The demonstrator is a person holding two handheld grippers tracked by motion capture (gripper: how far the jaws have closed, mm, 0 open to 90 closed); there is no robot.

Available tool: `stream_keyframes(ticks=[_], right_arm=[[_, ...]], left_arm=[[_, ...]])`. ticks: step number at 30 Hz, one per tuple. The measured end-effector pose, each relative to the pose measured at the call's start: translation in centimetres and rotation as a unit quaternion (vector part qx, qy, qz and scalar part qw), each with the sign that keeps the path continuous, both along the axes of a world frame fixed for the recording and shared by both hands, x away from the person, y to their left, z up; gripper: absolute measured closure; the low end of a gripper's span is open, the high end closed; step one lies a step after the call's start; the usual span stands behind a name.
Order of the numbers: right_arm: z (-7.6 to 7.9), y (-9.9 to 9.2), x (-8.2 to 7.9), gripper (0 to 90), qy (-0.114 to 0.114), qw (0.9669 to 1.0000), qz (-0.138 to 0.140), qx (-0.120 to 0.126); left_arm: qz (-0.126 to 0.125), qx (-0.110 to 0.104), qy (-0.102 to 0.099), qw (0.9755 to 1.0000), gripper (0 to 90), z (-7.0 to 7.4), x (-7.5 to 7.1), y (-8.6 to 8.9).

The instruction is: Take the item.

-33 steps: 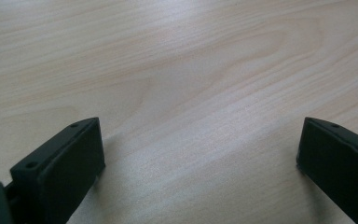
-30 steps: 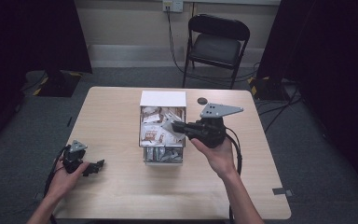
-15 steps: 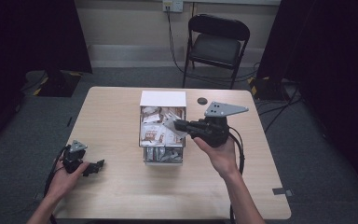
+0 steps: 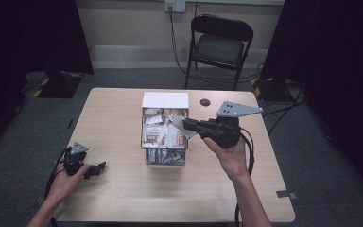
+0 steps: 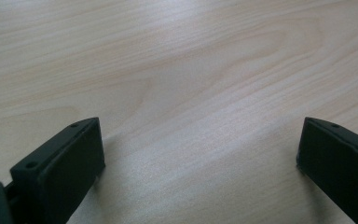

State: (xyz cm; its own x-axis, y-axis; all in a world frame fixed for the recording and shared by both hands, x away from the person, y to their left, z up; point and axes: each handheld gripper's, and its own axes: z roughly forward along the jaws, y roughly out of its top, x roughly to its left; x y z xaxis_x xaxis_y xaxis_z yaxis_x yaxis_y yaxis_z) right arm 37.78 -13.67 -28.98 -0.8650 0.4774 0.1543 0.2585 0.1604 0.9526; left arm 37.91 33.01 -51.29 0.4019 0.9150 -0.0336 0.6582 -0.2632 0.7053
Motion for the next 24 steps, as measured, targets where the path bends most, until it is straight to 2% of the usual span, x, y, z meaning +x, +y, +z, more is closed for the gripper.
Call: stream_keyframes(ticks=[24], right_arm=[[-0.1,-2.1,0.2,89.1,-0.002,0.9995,-0.030,0.006]], left_arm=[[0.000,0.000,0.000,1.0000,0.2,0.0,0.0,0.0]])
